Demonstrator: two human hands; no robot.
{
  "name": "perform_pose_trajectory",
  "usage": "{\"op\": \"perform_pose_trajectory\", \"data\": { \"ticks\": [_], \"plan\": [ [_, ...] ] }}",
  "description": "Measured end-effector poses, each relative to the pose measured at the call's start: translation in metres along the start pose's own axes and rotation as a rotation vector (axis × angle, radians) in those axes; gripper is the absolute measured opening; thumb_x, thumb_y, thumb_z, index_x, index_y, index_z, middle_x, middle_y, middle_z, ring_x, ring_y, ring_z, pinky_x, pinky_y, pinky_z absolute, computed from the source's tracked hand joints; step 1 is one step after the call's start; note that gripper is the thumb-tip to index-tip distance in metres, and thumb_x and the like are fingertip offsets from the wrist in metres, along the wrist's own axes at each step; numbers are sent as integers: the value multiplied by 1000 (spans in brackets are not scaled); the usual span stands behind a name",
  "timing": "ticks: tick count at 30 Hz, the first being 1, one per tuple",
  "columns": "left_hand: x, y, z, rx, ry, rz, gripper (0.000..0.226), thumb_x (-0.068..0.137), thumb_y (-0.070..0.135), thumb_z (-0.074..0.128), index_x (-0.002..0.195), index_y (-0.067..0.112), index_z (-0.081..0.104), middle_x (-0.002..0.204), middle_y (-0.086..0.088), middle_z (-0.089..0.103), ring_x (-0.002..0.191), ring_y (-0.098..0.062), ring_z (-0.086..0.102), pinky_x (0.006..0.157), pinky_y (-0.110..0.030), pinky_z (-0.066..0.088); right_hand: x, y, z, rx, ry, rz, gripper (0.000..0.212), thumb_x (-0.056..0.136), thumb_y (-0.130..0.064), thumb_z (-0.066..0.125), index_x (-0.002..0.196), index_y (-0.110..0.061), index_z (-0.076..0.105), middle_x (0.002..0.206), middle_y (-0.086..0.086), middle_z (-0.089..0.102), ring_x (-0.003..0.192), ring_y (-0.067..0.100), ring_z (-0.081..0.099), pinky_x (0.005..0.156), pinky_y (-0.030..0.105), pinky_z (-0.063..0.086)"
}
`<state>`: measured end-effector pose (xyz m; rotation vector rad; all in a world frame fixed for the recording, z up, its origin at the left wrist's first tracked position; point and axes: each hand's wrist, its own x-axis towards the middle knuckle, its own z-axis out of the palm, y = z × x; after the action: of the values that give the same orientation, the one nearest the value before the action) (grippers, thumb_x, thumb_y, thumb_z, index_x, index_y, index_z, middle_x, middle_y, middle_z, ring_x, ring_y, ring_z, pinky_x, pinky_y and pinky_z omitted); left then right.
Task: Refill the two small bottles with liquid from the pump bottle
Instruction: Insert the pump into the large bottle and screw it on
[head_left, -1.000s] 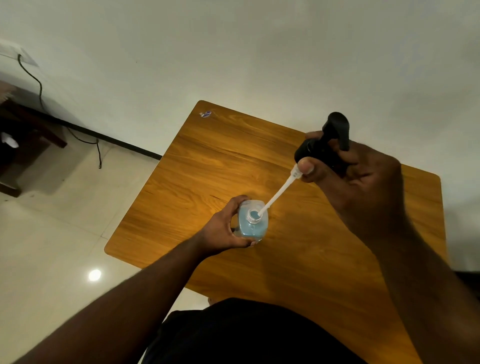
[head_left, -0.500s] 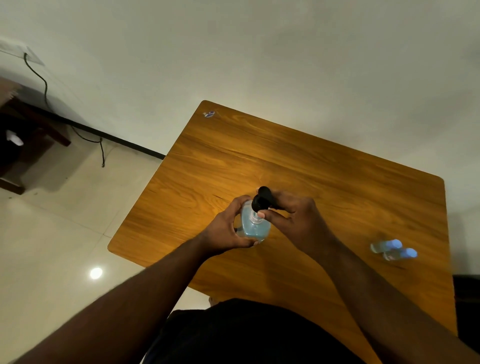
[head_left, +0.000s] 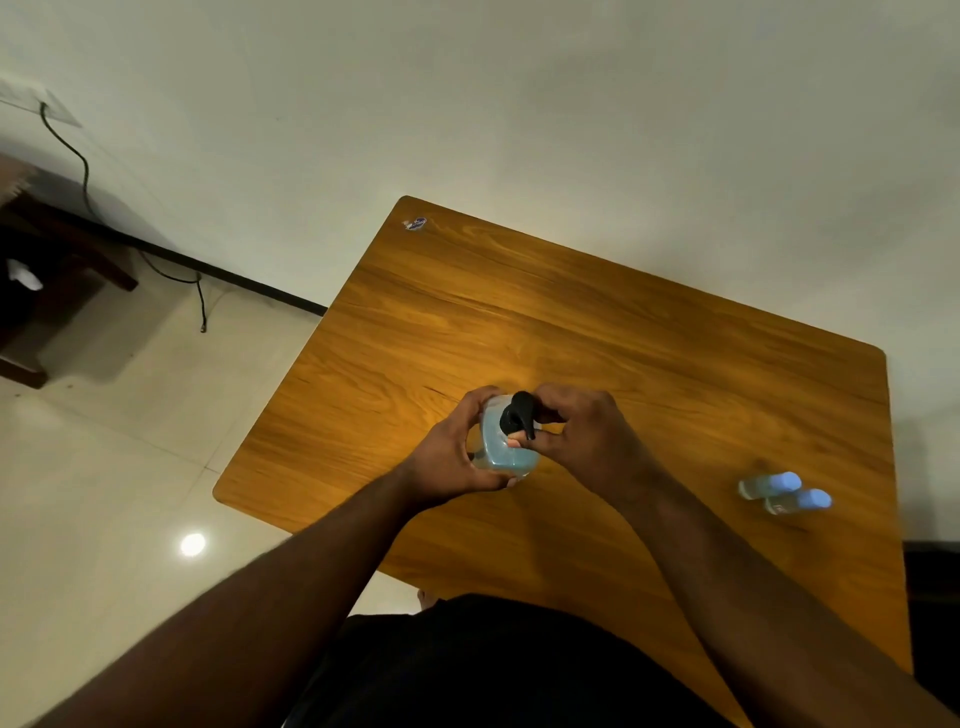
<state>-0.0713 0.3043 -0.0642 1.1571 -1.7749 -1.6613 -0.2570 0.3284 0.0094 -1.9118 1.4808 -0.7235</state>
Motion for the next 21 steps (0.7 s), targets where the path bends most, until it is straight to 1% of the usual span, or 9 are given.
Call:
{"op": "perform_pose_trajectory", "data": {
  "ticks": [4, 6, 8, 10, 11, 13, 16, 18, 21],
  "plan": [
    [0, 0, -1, -1, -6, -14, 92, 68, 5, 87, 140, 26, 34, 132, 8, 50, 128, -4, 47, 85, -31, 58, 0, 8, 14, -159, 105, 3, 39, 67, -34, 82, 83, -15, 52, 78, -1, 58, 69, 17, 55, 60, 39, 52],
    [-1, 0, 0, -12, 0, -25, 91, 68, 4, 86, 140, 25, 35, 131, 12, 51, 127, -2, 48, 85, -31, 59, -3, 9, 17, -180, 72, 9, 48, 67, -48, 76, 98, -20, 53, 87, -2, 60, 78, 15, 56, 65, 37, 54],
    [-1, 0, 0, -22, 11, -32, 88, 69, 3, 85, 139, 25, 36, 130, 14, 51, 127, -1, 48, 82, -27, 58, -9, 10, 17, -164, 47, 2, 66, 66, -58, 70, 119, -22, 54, 107, -1, 62, 95, 13, 56, 78, 32, 52],
    [0, 0, 1, -29, 12, -29, 89, 69, 2, 85, 139, 26, 35, 133, 11, 50, 127, 0, 47, 81, -24, 56, -13, 10, 15, -94, 24, 32, 75, 70, -45, 76, 136, -23, 47, 124, -4, 56, 104, 9, 51, 87, 25, 45],
    [0, 1, 1, -34, 11, -28, 90, 69, 1, 85, 139, 27, 35, 134, 9, 50, 127, 1, 47, 80, -22, 56, -13, 9, 14, -38, 7, 54, 73, 73, -33, 78, 138, -24, 45, 126, -9, 54, 104, 8, 50, 86, 23, 43],
    [0, 2, 1, -41, 4, -33, 91, 68, -1, 85, 136, 34, 35, 134, 9, 49, 125, 3, 47, 79, -20, 55, -11, 9, 16, 56, 31, 78, 55, 76, -18, 77, 126, -24, 58, 115, -17, 56, 98, 5, 52, 78, 23, 40],
    [0, 2, 1, -42, -5, -38, 90, 68, 0, 85, 138, 29, 35, 132, 11, 51, 125, 4, 48, 81, -21, 55, -6, 6, 24, 4, 137, 143, 37, 70, -25, 82, 100, -25, 60, 94, -20, 54, 82, -4, 49, 68, 13, 35],
    [0, 0, 0, -46, -1, -44, 91, 69, -1, 85, 140, 27, 35, 132, 10, 51, 125, 5, 48, 83, -23, 55, -4, 4, 33, -85, 177, 213, 44, 65, -35, 84, 93, -23, 52, 90, -13, 50, 78, 1, 47, 64, 16, 38],
    [0, -2, -2, -56, 2, -47, 92, 68, -3, 85, 136, 33, 35, 133, 14, 51, 125, 7, 47, 84, -23, 55, -9, 2, 33, -62, 142, 268, 55, 64, -40, 84, 106, -30, 51, 103, -15, 44, 84, 1, 47, 67, 16, 41]
  ]
}}
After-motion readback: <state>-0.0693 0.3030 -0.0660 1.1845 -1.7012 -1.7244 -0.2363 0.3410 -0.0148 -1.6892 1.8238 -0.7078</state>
